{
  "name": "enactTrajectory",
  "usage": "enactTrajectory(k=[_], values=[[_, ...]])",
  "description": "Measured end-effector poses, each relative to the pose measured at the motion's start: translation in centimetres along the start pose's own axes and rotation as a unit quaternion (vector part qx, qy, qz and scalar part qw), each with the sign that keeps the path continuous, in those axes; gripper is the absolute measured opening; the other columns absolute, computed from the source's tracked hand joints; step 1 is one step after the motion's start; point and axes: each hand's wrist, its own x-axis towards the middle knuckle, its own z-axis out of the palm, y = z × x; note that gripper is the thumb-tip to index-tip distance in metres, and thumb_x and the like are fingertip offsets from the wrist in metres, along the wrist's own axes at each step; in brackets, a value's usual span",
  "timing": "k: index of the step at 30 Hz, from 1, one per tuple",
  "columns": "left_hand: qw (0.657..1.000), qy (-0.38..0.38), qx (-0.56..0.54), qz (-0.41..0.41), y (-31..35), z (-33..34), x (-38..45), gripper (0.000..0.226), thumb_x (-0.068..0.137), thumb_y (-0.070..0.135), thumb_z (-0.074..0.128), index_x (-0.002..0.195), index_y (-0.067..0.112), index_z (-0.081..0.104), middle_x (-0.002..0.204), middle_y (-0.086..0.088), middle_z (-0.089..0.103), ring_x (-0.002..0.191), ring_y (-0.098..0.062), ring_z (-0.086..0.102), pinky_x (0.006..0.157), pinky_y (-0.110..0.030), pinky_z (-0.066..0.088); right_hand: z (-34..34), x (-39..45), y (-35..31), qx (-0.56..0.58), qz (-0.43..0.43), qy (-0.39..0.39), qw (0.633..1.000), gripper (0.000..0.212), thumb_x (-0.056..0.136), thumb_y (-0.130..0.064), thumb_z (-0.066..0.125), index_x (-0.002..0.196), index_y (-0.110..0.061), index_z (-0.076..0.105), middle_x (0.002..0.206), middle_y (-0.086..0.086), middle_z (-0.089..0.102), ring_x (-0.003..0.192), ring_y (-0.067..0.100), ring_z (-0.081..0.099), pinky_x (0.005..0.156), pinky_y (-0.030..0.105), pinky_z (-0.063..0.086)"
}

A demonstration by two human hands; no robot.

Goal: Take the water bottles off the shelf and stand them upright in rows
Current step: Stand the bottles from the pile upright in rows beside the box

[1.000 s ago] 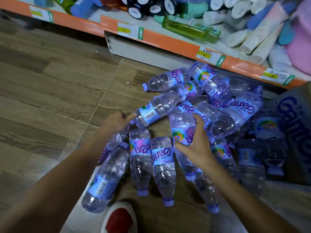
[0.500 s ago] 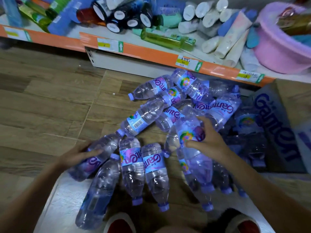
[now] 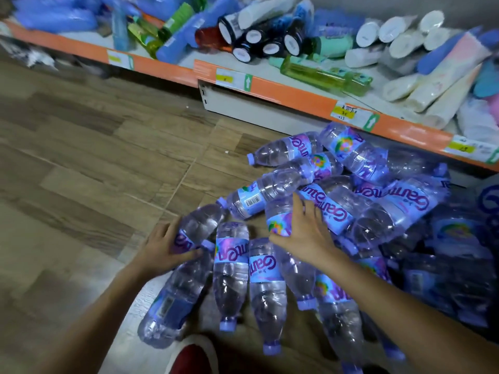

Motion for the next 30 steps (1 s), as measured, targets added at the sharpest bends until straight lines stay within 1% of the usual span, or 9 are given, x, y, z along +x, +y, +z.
enactTrajectory(k=[5, 9, 13, 17, 20, 22, 24, 27, 30], values=[[0.999, 0.04, -0.02, 0.003, -0.9, 1.1, 1.2, 0.127, 0.037, 0.082, 0.051, 0.141, 0.013, 0.027, 0.137, -0.016, 0.042, 0.128, -0.033, 0.042, 0.107, -0.047, 0.035, -0.7, -2.4, 2.7, 0.064, -0.079, 0.0, 0.995, 0.089, 0.081, -0.047, 0.058, 0.148, -0.021, 0.006, 0.145, 0.007, 0.015, 0.138, 0.027, 0.018, 0.112, 0.039, 0.028], [0.998, 0.055, -0.036, 0.015, -0.8, 1.3, 2.0, 0.122, 0.036, 0.076, 0.052, 0.137, 0.009, 0.034, 0.132, -0.019, 0.044, 0.122, -0.037, 0.046, 0.103, -0.051, 0.038, -0.8, -5.5, 5.4, -0.039, -0.188, -0.028, 0.981, 0.067, 0.077, -0.028, 0.037, 0.142, -0.031, 0.022, 0.142, -0.004, 0.011, 0.131, 0.022, 0.023, 0.101, 0.041, 0.043], [0.997, 0.045, -0.053, 0.014, -0.3, 1.0, 2.4, 0.122, 0.035, 0.074, 0.051, 0.139, 0.012, 0.032, 0.132, -0.02, 0.045, 0.121, -0.038, 0.048, 0.102, -0.047, 0.04, 0.6, -6.0, 6.7, -0.278, -0.322, 0.012, 0.905, 0.094, 0.049, -0.009, 0.063, 0.132, -0.042, 0.036, 0.139, 0.005, 0.032, 0.121, 0.027, 0.034, 0.087, 0.037, 0.052], [0.999, 0.043, -0.028, 0.015, -0.1, 0.9, 2.9, 0.125, 0.033, 0.075, 0.05, 0.139, 0.012, 0.031, 0.133, -0.023, 0.047, 0.124, -0.038, 0.047, 0.103, -0.047, 0.039, 1.6, -5.2, 6.3, -0.361, -0.394, -0.022, 0.845, 0.067, 0.063, -0.02, 0.064, 0.121, -0.049, 0.049, 0.141, -0.002, 0.049, 0.127, 0.027, 0.047, 0.102, 0.041, 0.029], [0.999, 0.035, -0.018, 0.017, 0.1, 0.7, 3.1, 0.126, 0.033, 0.073, 0.05, 0.141, 0.013, 0.029, 0.133, -0.025, 0.046, 0.124, -0.039, 0.046, 0.103, -0.048, 0.039, 1.7, -4.8, 6.1, -0.388, -0.441, -0.007, 0.81, 0.05, 0.065, -0.026, 0.065, 0.109, -0.045, 0.054, 0.138, -0.011, 0.053, 0.122, 0.021, 0.055, 0.102, 0.043, 0.026], [0.999, 0.035, -0.029, 0.009, -0.3, 0.6, 3.5, 0.128, 0.03, 0.071, 0.054, 0.141, 0.011, 0.029, 0.131, -0.026, 0.049, 0.122, -0.041, 0.048, 0.1, -0.047, 0.041, 1.7, -4.8, 6.1, -0.345, -0.459, 0.018, 0.818, 0.048, 0.066, -0.025, 0.057, 0.112, -0.041, 0.051, 0.136, -0.013, 0.052, 0.125, 0.02, 0.05, 0.103, 0.043, 0.034], [0.998, 0.038, -0.039, -0.002, -0.9, 0.2, 4.2, 0.125, 0.028, 0.076, 0.061, 0.132, 0.011, 0.038, 0.122, -0.023, 0.057, 0.113, -0.038, 0.056, 0.095, -0.047, 0.046, 0.9, -4.7, 6.0, -0.262, -0.422, 0.042, 0.867, 0.062, 0.059, -0.03, 0.058, 0.12, -0.038, 0.046, 0.136, -0.013, 0.051, 0.127, 0.018, 0.043, 0.097, 0.033, 0.047], [0.995, -0.004, -0.092, -0.031, -4.5, 0.7, 7.3, 0.094, 0.041, 0.071, 0.076, 0.113, 0.015, 0.055, 0.108, -0.012, 0.068, 0.101, -0.033, 0.064, 0.088, -0.046, 0.052, -1.3, -3.9, 5.4, -0.048, -0.318, 0.087, 0.943, 0.063, 0.07, -0.046, 0.054, 0.129, -0.028, 0.045, 0.132, -0.006, 0.058, 0.118, 0.015, 0.055, 0.09, 0.031, 0.053], [0.992, -0.013, -0.124, -0.033, -7.7, 1.8, 9.6, 0.08, 0.041, 0.073, 0.075, 0.095, 0.014, 0.063, 0.083, -0.004, 0.073, 0.08, -0.026, 0.07, 0.072, -0.045, 0.057, -2.8, -2.6, 4.0, 0.118, -0.181, 0.053, 0.975, 0.067, 0.073, -0.05, 0.068, 0.13, -0.021, 0.048, 0.129, 0.0, 0.059, 0.117, 0.017, 0.057, 0.099, 0.035, 0.047]])
